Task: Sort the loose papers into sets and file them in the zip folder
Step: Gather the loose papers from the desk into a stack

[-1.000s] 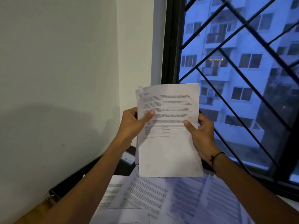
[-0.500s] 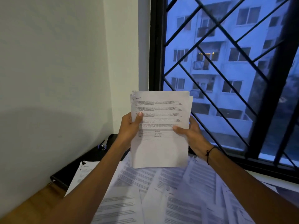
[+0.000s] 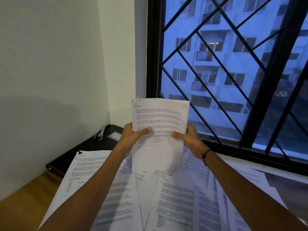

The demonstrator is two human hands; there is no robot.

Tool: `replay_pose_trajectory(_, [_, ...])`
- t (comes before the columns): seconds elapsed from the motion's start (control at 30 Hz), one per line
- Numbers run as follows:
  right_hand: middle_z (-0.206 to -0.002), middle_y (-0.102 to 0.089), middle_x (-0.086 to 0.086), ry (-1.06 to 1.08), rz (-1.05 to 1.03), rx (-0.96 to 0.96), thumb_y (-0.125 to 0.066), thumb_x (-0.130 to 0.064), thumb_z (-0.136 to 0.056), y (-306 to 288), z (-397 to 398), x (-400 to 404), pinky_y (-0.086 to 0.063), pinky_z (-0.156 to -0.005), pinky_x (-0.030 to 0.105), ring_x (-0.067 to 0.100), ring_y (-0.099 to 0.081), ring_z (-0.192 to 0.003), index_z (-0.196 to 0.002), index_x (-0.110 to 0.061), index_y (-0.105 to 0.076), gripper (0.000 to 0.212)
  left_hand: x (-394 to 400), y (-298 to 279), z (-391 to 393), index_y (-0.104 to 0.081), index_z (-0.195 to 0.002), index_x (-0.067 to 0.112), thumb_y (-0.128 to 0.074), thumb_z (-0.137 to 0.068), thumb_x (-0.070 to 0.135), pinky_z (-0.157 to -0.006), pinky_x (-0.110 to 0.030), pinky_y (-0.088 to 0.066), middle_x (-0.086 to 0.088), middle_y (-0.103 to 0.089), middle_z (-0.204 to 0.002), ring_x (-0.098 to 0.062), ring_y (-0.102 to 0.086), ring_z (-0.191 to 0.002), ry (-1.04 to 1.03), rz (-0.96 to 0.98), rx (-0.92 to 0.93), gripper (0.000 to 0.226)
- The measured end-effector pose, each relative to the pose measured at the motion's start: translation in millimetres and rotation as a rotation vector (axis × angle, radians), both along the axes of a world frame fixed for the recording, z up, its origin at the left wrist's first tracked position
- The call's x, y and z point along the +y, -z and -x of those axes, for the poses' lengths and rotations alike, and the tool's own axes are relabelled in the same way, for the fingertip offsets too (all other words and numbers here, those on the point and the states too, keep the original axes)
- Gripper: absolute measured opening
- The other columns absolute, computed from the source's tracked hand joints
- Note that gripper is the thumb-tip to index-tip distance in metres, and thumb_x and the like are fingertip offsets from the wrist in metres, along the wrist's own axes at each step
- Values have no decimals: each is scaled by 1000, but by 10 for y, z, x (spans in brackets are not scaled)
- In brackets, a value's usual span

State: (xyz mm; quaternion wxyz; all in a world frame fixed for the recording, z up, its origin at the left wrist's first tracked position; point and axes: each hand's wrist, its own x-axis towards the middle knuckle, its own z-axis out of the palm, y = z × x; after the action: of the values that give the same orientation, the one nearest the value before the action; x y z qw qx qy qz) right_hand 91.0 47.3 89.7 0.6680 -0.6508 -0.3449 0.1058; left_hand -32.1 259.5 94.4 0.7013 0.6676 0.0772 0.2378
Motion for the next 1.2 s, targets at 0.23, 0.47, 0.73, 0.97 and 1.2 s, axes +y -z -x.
replay_pose_trajectory(0.23, [-120, -75, 3, 28, -58, 36, -76, -13, -89, -136, -1, 44, -59, -93, 42, 21, -72, -110, -125, -11, -68, 36, 29, -13, -60, -71, -108, 26, -88, -77, 19, -78, -24, -59, 10, -78, -103, -9, -75, -94, -59, -49, -14, 36])
replay_pose_trajectory(0.47, [-116, -76, 6, 114, -101, 18, -76, -18, -90, -81, -60, 125, -59, -93, 49, 24, -73, -107, -120, -8, -70, 33, -18, -44, -58, -71, -111, 25, -83, -84, 24, -71, -18, -59, 14, -76, -100, -3, -74, -90, -122, -131, -63, 29])
replay_pose_trajectory(0.73, [-124, -73, 5, 49, -76, -3, -77, -17, -90, 108, -27, 124, -56, -98, 51, 25, -69, -115, -129, -11, -66, 41, -46, 258, -7, -72, -115, 26, -87, -68, 40, -93, -38, -60, 8, -78, -109, -18, -73, -106, -49, -25, 36, 51])
replay_pose_trajectory(0.97, [-121, -74, 7, 14, -112, 43, -75, -14, -90, -114, -101, 76, -57, -97, 50, 27, -71, -112, -126, -9, -67, 38, 109, -91, -23, -72, -120, 18, -89, -76, 32, -86, -49, -61, -1, -78, -113, -28, -75, -102, -37, -73, -14, 50])
replay_pose_trajectory(1.2, [-113, -76, 8, 108, -133, 29, -74, -21, -92, -175, -104, 141, -58, -93, 54, 27, -73, -104, -118, -7, -70, 30, -81, -152, -140, -69, -118, 23, -75, -91, 34, -81, -34, -62, 3, -78, -109, -16, -76, -98, -49, -30, -55, 30])
